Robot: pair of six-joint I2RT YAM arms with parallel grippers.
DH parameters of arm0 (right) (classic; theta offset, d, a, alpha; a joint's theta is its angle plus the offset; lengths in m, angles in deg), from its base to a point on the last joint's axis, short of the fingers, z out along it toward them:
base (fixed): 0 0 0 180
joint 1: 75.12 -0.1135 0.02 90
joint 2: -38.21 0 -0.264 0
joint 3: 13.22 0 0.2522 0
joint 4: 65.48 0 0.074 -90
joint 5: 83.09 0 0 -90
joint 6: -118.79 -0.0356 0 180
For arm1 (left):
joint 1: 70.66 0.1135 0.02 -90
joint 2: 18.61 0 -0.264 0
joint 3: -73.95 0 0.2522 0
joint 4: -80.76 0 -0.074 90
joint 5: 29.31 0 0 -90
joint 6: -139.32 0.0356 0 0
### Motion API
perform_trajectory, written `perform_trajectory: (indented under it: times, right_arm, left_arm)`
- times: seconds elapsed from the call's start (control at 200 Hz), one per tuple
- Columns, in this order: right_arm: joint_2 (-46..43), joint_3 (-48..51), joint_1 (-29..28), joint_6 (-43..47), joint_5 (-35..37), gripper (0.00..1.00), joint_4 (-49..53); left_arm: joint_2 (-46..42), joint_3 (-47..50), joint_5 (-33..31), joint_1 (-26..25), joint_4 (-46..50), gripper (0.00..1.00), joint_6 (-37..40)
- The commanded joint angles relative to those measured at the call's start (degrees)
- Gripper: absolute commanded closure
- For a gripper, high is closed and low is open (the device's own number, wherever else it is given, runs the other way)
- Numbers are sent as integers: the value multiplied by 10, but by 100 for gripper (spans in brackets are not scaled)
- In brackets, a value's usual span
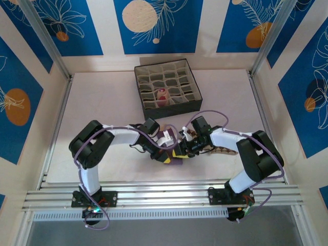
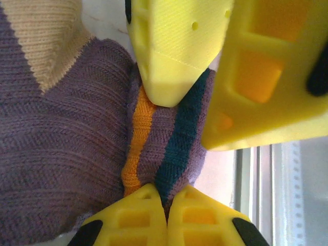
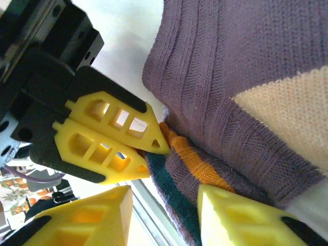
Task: Roll the socks
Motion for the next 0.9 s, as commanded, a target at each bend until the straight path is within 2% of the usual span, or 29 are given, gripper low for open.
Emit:
perform_trajectory:
  times: [0.0, 0.115, 0.305, 0.55, 0.68, 0.76, 0.895]
  right_arm:
    - [-4, 16, -8, -2, 18, 58, 6]
    - [-17, 10, -33, 9, 80, 54, 37]
    - [-11, -10, -71, -8, 167, 56, 73]
    - [45, -29, -89, -37, 218, 81, 109]
    - [90, -51, -96, -41, 229, 88, 134]
    - [102, -57, -101, -45, 238, 91, 139]
    - [124, -64, -103, -45, 235, 92, 142]
  left_arm:
    - [35, 11, 2, 14, 31, 100, -53]
    - [42, 18, 21, 24, 10, 100, -82]
    - [57, 25, 38, 38, -10, 100, -112]
    - [43, 41, 10, 44, -28, 100, -119]
    - [-23, 70, -23, 44, -69, 88, -103]
    - [-80, 93, -50, 43, -98, 77, -88]
    - [-157, 115, -82, 43, -112, 69, -30]
